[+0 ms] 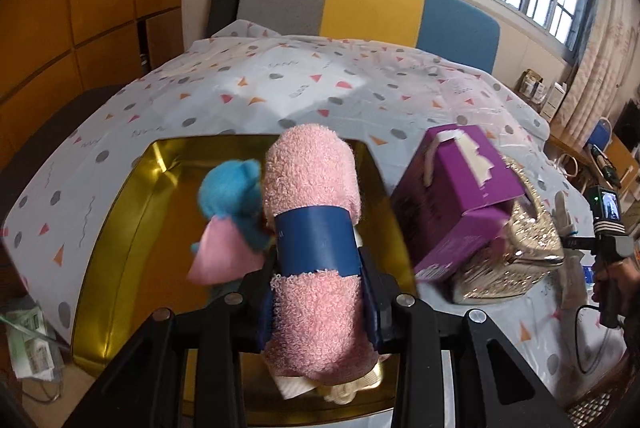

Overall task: Organize soft objects
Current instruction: 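Carry the pink towel toward the gold tray with the left tool, then lower the pink towel into the gold tray and open the left tool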

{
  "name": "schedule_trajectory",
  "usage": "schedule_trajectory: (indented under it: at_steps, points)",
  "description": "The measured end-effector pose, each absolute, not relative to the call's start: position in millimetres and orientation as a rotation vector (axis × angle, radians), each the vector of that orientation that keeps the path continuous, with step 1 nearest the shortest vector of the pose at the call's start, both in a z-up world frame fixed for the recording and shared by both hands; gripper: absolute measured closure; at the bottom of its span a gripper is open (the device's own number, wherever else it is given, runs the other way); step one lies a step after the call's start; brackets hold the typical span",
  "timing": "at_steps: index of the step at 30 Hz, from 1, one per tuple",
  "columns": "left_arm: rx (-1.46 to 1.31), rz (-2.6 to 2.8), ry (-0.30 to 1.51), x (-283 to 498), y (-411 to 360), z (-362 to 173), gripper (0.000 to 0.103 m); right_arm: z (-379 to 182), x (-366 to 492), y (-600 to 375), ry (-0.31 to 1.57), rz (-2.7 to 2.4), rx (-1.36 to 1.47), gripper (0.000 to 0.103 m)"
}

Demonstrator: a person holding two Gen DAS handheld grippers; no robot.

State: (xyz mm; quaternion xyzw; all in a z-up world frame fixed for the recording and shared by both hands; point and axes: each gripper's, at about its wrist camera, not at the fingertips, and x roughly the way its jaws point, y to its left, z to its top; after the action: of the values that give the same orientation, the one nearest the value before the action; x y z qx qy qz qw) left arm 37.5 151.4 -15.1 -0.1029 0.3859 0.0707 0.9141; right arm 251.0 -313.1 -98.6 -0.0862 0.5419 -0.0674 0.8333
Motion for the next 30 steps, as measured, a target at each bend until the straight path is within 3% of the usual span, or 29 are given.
schedule_trajectory:
  at_steps: [11, 22, 30]
  points:
    - [-0.333, 0.269, 0.804, 15, 206, -33, 0.067, -100, 244, -279, 1.159, -0.108, -0.176, 0.063]
    - [-0.417, 0.315, 0.955, 20, 231, -79, 0.066, -101, 234, -264, 1.138, -0.126, -0.236, 0.063]
    - [-0.361, 0.267, 0.982, 48, 209, -86, 0.052, -102, 239, -267, 1.138, -0.139, -0.223, 0.063]
